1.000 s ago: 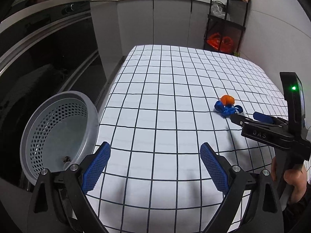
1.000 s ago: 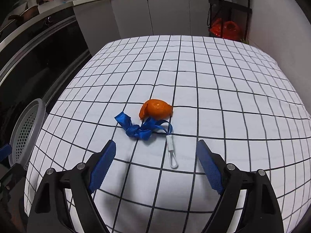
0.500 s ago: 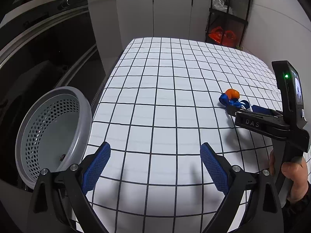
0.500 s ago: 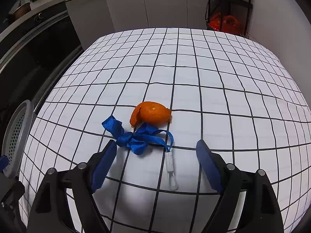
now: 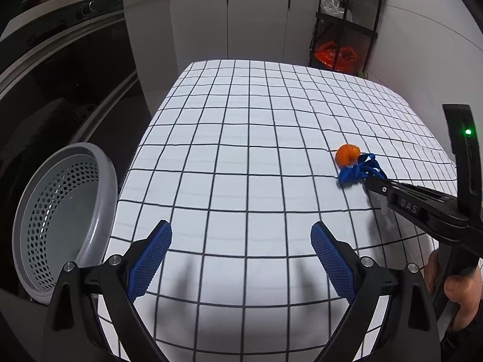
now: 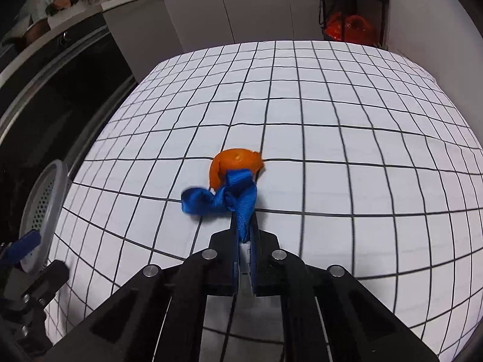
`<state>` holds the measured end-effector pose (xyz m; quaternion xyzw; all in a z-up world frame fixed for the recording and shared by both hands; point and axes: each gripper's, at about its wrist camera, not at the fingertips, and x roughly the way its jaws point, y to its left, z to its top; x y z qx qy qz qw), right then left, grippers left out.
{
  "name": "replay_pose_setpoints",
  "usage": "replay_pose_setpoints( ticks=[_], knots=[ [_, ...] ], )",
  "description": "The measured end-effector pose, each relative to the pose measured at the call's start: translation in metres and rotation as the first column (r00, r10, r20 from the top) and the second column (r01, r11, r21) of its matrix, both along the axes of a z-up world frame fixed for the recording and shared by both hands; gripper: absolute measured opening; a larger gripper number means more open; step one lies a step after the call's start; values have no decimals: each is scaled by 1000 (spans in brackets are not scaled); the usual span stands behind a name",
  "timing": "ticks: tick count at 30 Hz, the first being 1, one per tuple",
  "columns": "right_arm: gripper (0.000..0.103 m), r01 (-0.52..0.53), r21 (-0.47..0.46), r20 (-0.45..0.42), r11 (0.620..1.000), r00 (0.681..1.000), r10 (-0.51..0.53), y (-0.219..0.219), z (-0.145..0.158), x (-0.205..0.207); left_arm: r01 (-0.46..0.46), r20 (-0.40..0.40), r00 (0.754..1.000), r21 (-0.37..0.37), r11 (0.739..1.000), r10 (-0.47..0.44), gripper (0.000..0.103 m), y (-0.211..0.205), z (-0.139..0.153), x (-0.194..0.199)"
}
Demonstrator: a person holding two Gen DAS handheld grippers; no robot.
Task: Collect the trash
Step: 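Grasp the blue lanyard by its white clip with the right tool, then grasp the orange peel with the left tool while the right tool holds the lanyard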
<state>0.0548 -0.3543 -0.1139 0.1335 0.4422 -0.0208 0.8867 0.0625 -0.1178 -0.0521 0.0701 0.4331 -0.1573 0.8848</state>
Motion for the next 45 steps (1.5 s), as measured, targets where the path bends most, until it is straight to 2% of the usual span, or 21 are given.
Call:
replay_pose_setpoints(
  ticks=[16,28,34,36,38,41,43,45],
  knots=[
    [6,153,74,98,986,982,-160,-71,38,-31,107,28,994,-62,992,-105,93,-81,3,24],
    [6,232,134,92,963,965,-245,-105,32,-39,127,0,992,-37,991,-127,93,-137,-26,63],
    [6,228,140,93,963,966,-242,-107,34,-38,113,-64,991,-27,993,-115,92,-150,-48,81],
    [6,226,143,95,964,966,-240,-108,34,-37,104,-86,991,-31,994,-106,87,-149,-54,84],
    [6,224,143,96,964,966,-239,-109,35,-37,106,-68,992,-11,994,-106,78,-153,-54,83],
    [6,226,150,96,962,966,-242,-111,35,-37,114,-53,992,8,993,-113,58,-156,-52,81],
    [6,226,154,96,962,965,-242,-112,35,-38,119,-52,992,1,993,-119,34,-156,-50,79],
    [6,224,155,96,962,966,-240,-112,35,-38,121,-63,991,-8,993,-121,27,-155,-48,76]
  ],
)
